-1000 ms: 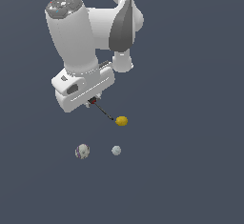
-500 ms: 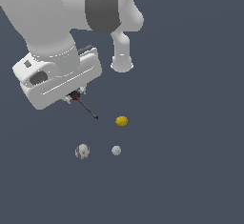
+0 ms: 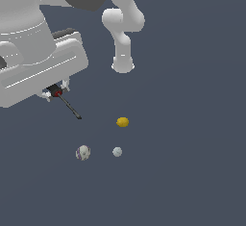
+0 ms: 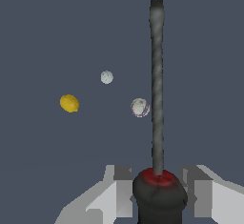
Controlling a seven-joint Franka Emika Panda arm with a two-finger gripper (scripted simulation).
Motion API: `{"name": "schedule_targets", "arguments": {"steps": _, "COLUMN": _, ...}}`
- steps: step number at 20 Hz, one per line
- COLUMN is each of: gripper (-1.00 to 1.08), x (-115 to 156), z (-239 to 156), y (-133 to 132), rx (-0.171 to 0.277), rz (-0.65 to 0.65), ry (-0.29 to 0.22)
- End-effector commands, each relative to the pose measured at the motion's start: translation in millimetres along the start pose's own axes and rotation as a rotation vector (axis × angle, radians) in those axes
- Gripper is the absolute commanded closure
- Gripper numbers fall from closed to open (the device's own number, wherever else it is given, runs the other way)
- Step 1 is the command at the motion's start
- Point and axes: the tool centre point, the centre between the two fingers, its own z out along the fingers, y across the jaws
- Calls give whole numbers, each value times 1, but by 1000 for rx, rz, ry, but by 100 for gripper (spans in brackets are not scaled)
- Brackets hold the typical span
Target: Pick up a designated object from a clutter of objects.
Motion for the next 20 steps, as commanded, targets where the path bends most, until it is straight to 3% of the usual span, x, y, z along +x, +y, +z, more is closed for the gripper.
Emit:
{"name": "schedule_targets", "arguments": {"steps": 1, "gripper": 108, "x": 0, "z": -12, "y": 9, "rx": -1, "rz": 0, "ry": 0}}
{"name": "schedule_targets", "arguments": {"steps": 20, "gripper": 108, "x": 3, "z": -46, "y": 36, "rx": -1, "rz": 0, "ry": -1}}
